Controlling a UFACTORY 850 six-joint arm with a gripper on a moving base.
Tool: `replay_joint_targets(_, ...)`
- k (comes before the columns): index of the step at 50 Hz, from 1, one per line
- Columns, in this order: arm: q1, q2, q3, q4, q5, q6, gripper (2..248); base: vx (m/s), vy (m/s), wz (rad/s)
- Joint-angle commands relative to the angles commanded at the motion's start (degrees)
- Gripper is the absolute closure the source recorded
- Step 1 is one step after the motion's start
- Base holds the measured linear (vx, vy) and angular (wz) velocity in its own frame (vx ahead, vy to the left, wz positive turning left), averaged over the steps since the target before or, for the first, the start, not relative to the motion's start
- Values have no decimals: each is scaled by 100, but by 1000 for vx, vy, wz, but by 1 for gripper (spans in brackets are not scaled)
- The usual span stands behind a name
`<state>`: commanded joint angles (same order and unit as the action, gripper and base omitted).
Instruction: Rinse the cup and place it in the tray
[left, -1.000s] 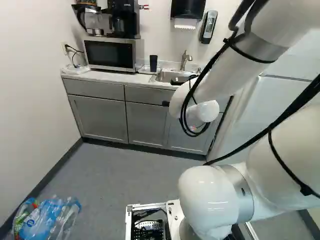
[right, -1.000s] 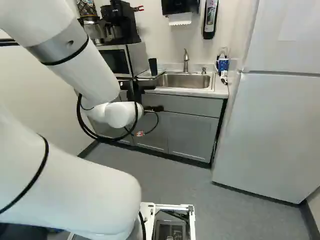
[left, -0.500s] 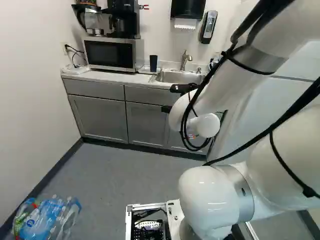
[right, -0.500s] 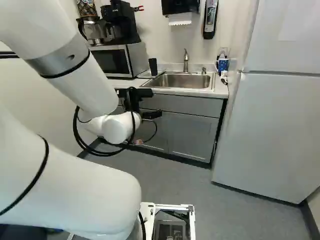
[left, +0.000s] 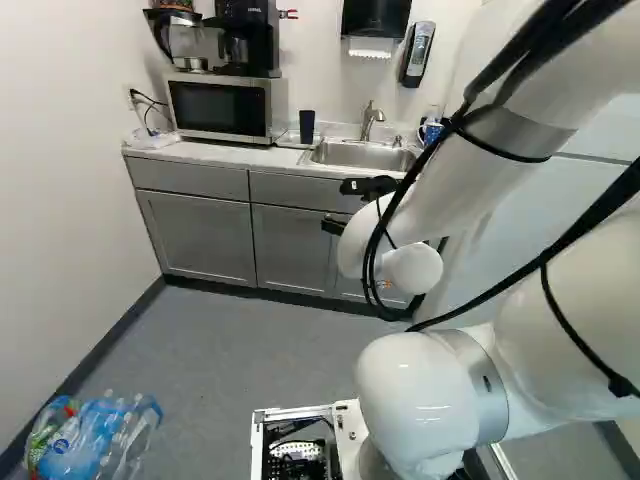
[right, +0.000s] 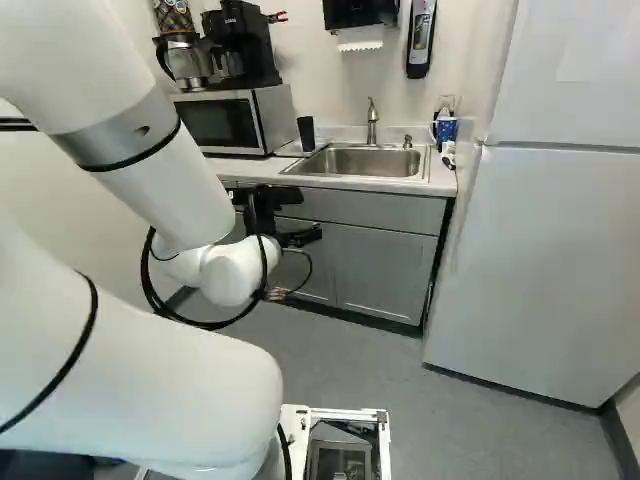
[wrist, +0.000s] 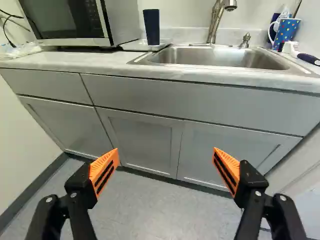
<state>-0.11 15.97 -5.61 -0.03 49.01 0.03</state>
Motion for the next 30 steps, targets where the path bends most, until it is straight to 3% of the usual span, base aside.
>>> replay_joint_targets(30,11,3,61,3,99,-3,3,0,0,0)
